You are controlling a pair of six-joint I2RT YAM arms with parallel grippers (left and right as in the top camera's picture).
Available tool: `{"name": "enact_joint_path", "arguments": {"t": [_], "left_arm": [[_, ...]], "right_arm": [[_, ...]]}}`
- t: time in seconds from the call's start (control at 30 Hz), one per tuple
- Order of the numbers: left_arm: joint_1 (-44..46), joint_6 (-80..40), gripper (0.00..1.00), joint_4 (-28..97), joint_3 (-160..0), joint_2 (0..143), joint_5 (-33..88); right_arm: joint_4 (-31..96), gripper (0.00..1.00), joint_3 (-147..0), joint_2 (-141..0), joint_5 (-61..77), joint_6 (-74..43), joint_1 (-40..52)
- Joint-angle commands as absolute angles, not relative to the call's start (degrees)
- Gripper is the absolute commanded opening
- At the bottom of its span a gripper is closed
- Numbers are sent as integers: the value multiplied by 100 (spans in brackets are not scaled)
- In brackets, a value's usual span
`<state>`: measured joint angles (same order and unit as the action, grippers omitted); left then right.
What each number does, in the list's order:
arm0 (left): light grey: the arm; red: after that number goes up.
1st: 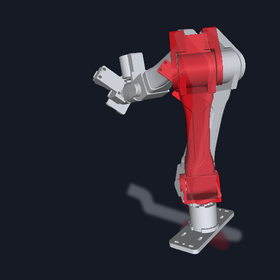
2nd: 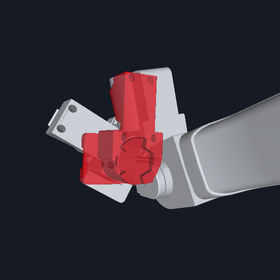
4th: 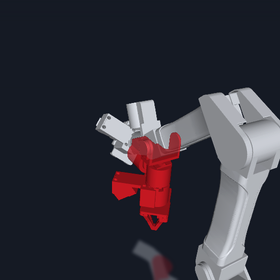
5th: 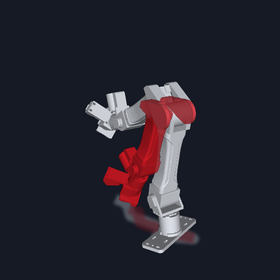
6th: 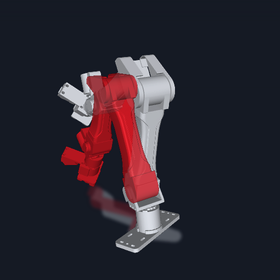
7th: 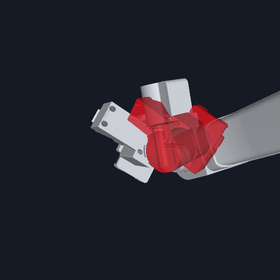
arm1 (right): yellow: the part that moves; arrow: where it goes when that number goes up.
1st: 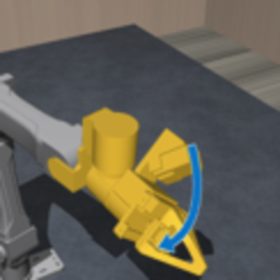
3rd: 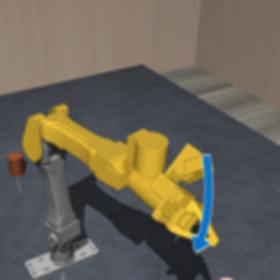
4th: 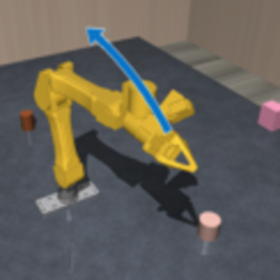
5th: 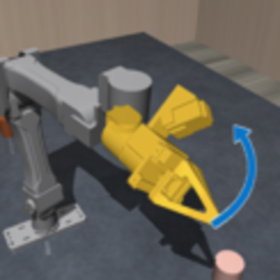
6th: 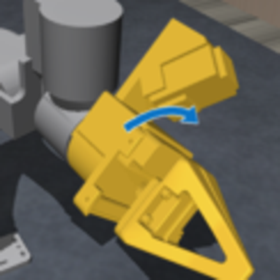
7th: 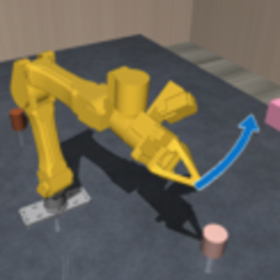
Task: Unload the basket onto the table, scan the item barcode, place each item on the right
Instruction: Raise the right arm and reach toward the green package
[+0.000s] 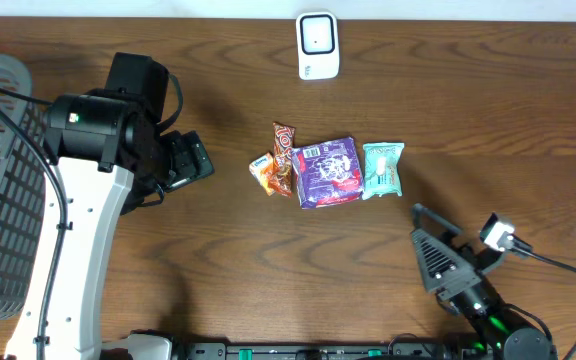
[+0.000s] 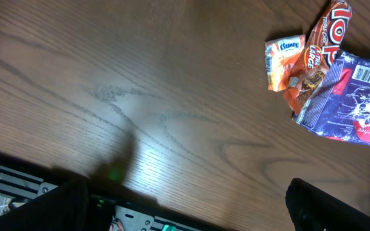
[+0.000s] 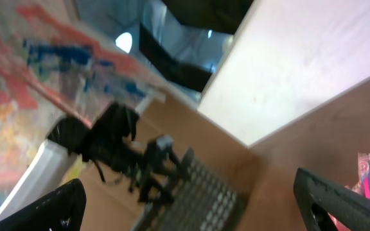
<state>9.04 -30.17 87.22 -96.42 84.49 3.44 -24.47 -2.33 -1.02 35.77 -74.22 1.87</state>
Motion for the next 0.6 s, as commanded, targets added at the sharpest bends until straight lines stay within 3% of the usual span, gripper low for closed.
{"name": "enact_joint_path", "arguments": {"t": [0.0, 0.17, 0.3, 0.43, 0.57], "left_arm": [[880, -3009, 98, 8759, -9677, 8497, 246], [880, -3009, 98, 8759, -9677, 8497, 246], [880, -3009, 98, 8759, -9677, 8497, 246], [880, -3009, 98, 8759, -9677, 8497, 246], [880, -3009, 98, 8759, -9677, 8497, 246]], "right_arm": [[-2088, 99, -781, -320, 3006, -6810, 213], [318, 99, -2563, -1599, 3011, -4342, 213], [2952, 99, -4383, -3256, 2598, -2235, 213], [5061, 99, -6169, -5129, 1929, -1127, 215], [6160, 99, -7544, -6746, 1887, -808, 215]]}}
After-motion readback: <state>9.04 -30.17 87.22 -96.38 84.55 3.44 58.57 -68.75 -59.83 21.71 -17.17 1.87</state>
